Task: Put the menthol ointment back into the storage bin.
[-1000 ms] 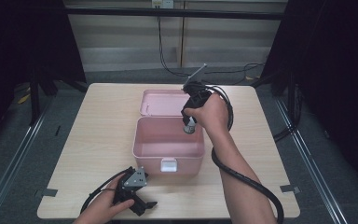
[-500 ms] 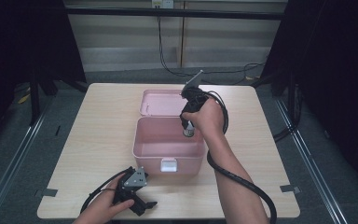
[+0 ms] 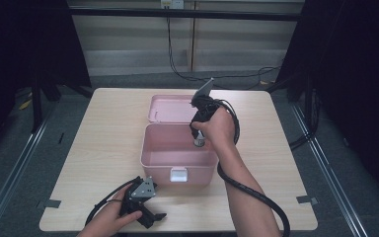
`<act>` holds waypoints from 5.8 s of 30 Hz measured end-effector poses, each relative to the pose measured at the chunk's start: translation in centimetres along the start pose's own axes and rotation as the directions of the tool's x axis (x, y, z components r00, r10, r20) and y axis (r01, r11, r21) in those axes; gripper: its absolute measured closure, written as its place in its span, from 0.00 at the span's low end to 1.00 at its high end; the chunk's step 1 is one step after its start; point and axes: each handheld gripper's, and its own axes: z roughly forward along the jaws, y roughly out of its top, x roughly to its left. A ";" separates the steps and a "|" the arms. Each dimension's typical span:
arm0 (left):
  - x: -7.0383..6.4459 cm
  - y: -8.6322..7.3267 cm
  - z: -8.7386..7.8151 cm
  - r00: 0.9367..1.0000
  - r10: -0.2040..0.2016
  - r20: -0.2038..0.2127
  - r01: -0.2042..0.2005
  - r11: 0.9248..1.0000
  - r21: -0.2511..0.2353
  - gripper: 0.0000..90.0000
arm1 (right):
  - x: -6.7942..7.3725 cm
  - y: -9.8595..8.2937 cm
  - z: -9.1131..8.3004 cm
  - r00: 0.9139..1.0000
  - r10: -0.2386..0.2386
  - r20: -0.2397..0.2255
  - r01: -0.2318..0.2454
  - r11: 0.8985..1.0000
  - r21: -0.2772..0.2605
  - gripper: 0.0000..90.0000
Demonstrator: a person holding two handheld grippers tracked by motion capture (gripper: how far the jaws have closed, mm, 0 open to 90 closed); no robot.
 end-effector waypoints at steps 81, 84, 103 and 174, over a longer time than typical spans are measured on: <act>0.0 0.0 0.1 1.000 0.003 0.001 -0.003 1.000 -0.005 0.00 | 1.1 -0.2 4.2 0.995 -0.039 0.095 0.044 0.998 -0.045 0.57; 0.0 0.0 0.1 1.000 0.000 0.001 0.000 1.000 -0.001 0.00 | 1.1 -0.2 4.2 0.995 -0.039 0.093 0.044 0.998 -0.045 0.57; 0.0 0.0 0.0 1.000 0.000 0.001 0.000 1.000 0.000 0.00 | 1.1 -0.7 2.9 0.996 -0.054 0.071 0.057 0.998 -0.040 0.50; 0.0 0.0 0.1 1.000 0.003 -0.006 -0.003 1.000 -0.008 0.00 | -6.6 -8.4 -5.9 0.919 -0.395 -0.012 0.389 0.909 -0.153 0.21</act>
